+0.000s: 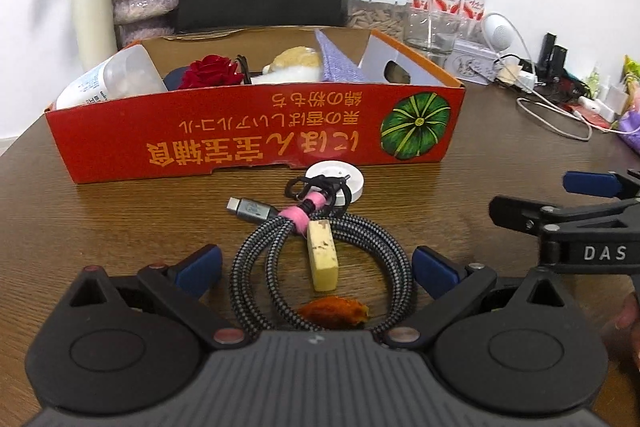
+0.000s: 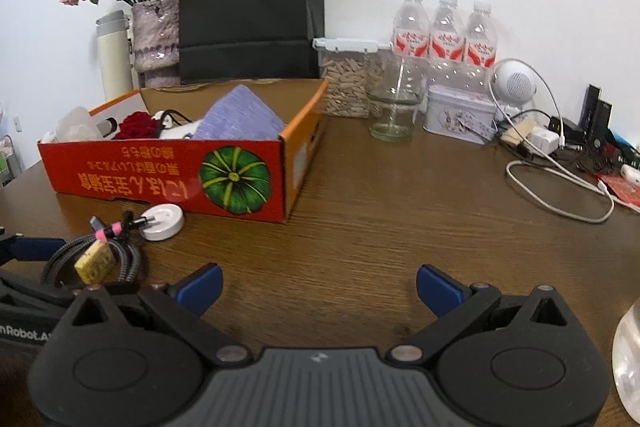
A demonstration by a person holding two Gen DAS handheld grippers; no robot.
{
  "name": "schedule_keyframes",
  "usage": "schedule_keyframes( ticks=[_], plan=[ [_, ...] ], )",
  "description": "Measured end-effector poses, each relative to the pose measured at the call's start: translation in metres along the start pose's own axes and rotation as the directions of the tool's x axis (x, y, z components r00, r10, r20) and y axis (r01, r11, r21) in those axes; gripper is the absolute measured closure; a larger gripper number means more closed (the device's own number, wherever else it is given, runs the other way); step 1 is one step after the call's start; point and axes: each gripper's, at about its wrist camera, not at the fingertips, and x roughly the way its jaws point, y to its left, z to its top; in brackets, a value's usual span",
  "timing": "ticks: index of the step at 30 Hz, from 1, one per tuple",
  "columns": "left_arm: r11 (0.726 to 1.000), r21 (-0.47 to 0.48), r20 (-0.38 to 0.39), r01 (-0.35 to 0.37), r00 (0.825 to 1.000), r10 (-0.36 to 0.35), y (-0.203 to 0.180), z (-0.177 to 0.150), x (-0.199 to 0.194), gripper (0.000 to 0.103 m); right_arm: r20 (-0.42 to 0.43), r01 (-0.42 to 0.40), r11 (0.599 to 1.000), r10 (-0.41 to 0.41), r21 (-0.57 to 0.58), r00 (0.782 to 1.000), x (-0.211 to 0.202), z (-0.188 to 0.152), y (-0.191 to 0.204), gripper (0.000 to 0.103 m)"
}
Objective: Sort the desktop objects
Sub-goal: 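Move the left gripper to the braided cable with the pink tie, then grasp the braided cable with the left gripper and lift it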
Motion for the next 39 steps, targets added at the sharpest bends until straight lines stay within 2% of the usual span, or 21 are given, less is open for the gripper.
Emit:
schedule_keyframes(
  ticks=[4,14,16,18,24,30,39],
  plan=[
    [0.999,0.03,-0.012,-0.033,0.999,0.033,-0.007,0.001,0.002,0.0,-0.013,0.011,1.0,-0.011,-0.006,1.0,0.002,0.0,0.002,0.0],
    [0.999,0.036,-0.014,-0.025,1.0,0.025,-0.006,0.001,0.002,0.0,-0.037,0.015,1.0,-0.015,0.002,0.999,0.006,0.0,0.001,0.0],
    [0.999,0.035,-0.012,-0.022,1.0,0.022,-0.005,0.002,0.003,0.003,-0.048,0.01,1.0,-0.01,0.004,0.999,0.007,0.0,0.001,0.0],
    [0.999,0.04,0.003,-0.011,1.0,0.011,-0.006,0.001,0.0,0.013,-0.055,0.009,1.0,-0.008,0.005,0.998,0.008,0.0,0.001,0.0],
    [0.999,0.038,0.017,0.01,1.0,-0.01,-0.004,0.0,-0.003,0.013,-0.064,0.01,1.0,-0.01,0.014,0.998,0.009,-0.001,-0.001,0.0],
    [0.998,0.052,0.079,0.02,0.997,-0.024,-0.004,0.003,-0.015,0.015,-0.077,0.014,1.0,-0.012,0.026,0.997,0.012,-0.001,-0.003,0.0],
    [0.995,-0.02,0.116,0.096,0.989,-0.093,0.016,0.013,-0.029,0.019,-0.086,0.051,0.997,-0.046,0.062,0.995,0.012,-0.002,-0.008,0.0]
  ],
)
